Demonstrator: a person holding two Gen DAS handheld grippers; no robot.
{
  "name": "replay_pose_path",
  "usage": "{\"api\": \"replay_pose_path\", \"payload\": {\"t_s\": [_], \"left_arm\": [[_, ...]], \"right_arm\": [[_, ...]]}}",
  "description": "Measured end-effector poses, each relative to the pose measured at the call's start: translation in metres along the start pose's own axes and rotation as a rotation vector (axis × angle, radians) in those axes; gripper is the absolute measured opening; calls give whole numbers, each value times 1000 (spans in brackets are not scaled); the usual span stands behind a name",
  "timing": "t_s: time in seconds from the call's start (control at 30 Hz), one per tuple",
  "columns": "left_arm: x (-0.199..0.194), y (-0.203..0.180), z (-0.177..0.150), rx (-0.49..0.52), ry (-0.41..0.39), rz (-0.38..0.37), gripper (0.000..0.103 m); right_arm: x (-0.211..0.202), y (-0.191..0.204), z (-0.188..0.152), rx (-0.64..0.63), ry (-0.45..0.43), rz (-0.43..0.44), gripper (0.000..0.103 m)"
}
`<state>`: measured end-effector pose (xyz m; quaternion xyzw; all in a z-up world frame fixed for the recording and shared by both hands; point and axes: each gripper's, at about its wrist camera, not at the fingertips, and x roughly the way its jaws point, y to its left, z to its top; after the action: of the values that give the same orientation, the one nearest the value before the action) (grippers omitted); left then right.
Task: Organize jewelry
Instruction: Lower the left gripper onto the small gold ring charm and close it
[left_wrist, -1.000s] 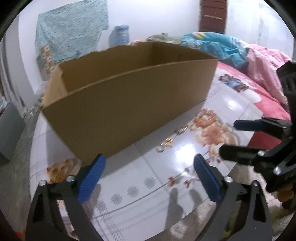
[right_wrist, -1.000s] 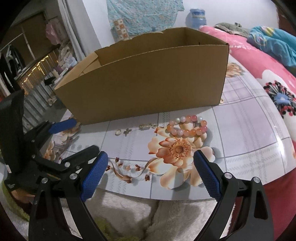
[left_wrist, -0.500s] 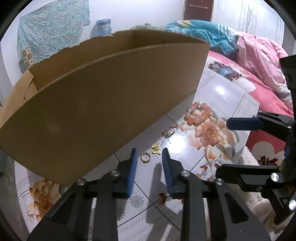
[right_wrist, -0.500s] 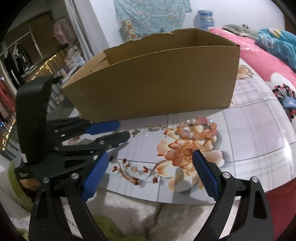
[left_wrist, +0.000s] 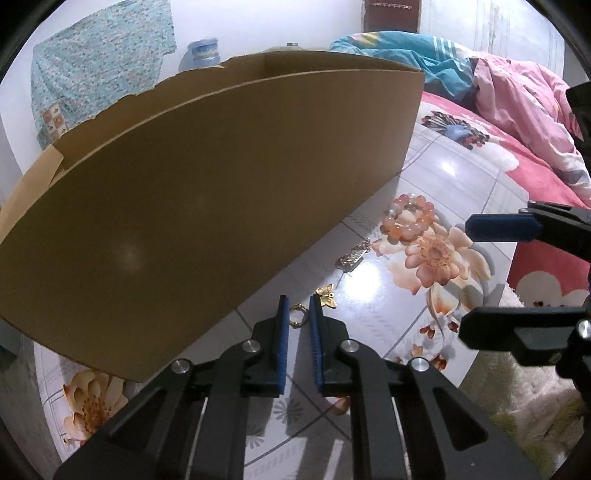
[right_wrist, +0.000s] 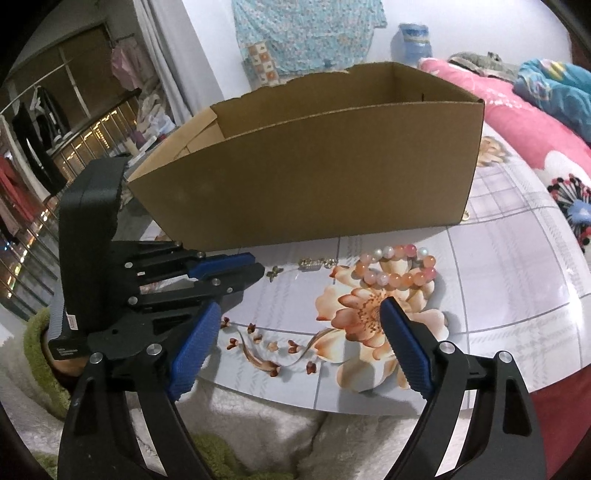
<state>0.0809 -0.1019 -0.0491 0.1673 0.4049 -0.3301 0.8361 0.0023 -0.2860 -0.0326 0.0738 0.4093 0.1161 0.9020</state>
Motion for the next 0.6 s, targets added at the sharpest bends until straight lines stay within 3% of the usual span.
{"api": "replay_pose_path", "payload": {"t_s": [0.23,0.33,0.4,0.6], "left_arm": [[-12,15,-14,-51,-3,10,10],[-15,19,-19,-62,-6,15,10],[-17,22,-21,-73,-7,20,10],[-19,27,-25,-87,-10,36,10]], "right_arm": [[11,16,12,-93,-12,17,72],[26,26,18,-166,-3,41,62],[37,31,22,-215,13,46,49],[63,38,29,-326,51,50,34]]}}
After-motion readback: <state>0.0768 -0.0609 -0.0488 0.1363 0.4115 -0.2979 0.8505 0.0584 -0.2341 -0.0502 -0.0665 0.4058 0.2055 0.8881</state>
